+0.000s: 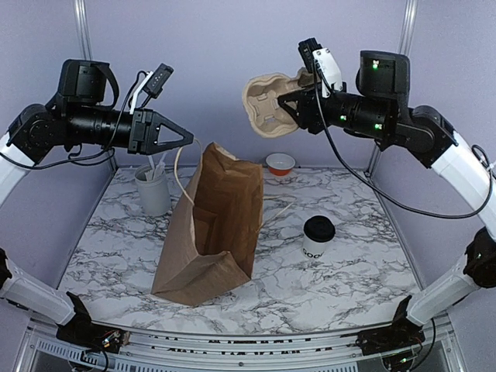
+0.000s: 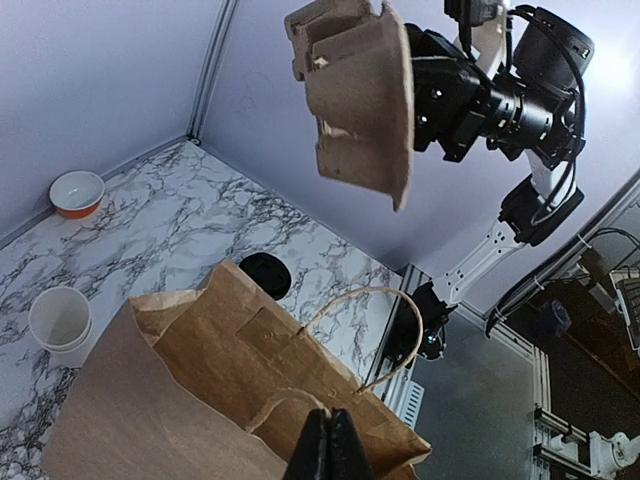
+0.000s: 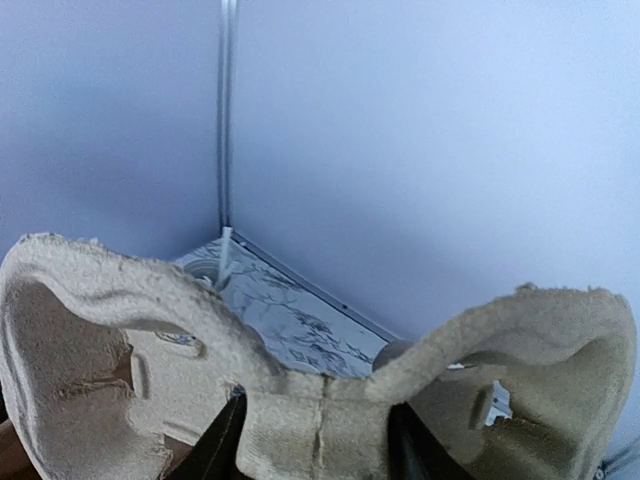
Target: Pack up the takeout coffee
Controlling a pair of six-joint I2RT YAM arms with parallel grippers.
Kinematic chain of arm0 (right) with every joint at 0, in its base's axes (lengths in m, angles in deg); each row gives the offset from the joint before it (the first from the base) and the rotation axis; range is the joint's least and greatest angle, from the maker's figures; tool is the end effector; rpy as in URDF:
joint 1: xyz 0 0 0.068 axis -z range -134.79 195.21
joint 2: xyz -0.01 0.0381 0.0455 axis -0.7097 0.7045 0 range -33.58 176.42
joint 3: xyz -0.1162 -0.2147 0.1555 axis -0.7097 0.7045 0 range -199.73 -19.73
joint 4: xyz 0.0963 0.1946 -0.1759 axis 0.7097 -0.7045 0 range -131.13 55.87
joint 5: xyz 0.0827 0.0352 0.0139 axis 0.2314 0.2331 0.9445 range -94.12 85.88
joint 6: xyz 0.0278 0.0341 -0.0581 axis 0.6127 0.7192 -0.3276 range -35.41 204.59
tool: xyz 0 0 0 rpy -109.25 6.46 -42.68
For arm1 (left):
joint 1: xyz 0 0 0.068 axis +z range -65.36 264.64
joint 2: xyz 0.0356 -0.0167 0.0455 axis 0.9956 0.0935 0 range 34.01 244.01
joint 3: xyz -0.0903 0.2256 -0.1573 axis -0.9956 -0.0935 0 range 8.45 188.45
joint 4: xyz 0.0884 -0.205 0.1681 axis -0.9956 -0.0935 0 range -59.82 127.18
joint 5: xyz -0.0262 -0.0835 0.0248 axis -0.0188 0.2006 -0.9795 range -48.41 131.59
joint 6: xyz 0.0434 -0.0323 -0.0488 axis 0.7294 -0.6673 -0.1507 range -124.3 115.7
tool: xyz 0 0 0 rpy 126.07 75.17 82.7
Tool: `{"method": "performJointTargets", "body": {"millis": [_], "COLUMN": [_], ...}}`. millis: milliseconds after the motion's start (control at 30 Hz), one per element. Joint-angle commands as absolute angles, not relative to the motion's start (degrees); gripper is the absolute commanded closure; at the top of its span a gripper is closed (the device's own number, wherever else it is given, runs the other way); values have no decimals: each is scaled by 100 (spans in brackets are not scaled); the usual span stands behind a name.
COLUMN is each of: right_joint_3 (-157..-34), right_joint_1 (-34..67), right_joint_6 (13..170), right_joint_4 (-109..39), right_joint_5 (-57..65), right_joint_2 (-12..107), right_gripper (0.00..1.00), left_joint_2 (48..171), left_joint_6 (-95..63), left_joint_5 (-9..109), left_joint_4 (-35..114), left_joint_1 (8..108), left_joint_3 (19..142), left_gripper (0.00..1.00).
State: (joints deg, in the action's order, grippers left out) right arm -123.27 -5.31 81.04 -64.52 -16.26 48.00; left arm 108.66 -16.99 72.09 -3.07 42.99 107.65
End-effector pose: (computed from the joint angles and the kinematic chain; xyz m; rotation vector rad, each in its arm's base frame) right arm 0.2217 0.2490 0.5265 -0.6434 1.6092 0.4250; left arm 0.1905 -0.2105 0.5148 0.8664 1.7647 -1.1328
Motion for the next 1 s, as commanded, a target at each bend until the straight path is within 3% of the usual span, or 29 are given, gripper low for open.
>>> {"method": "performJointTargets", "body": {"millis": [0, 400, 967], "right_joint_3": [-11896, -10926, -10873], "right_joint_1": [-914, -1219, -2046], "right_joint_6": [7444, 7444, 7484], "right_joint_4": [-6077, -6073, -6534], "right_joint_5": [-728, 1567, 1600], "right_joint_2": [4620, 4101, 4315], "right_gripper": [59, 56, 56], "left_joint_2": [10995, 11056, 11188], "left_joint_6": [-1740, -1661, -1510], "left_joint_5": [7251, 7462, 7671], "left_joint_4": [19, 86, 81], "left_joint_1": [4083, 3845, 3841], "left_joint_3": [11053, 11032, 11137], "left_gripper": [100, 100, 100]}}
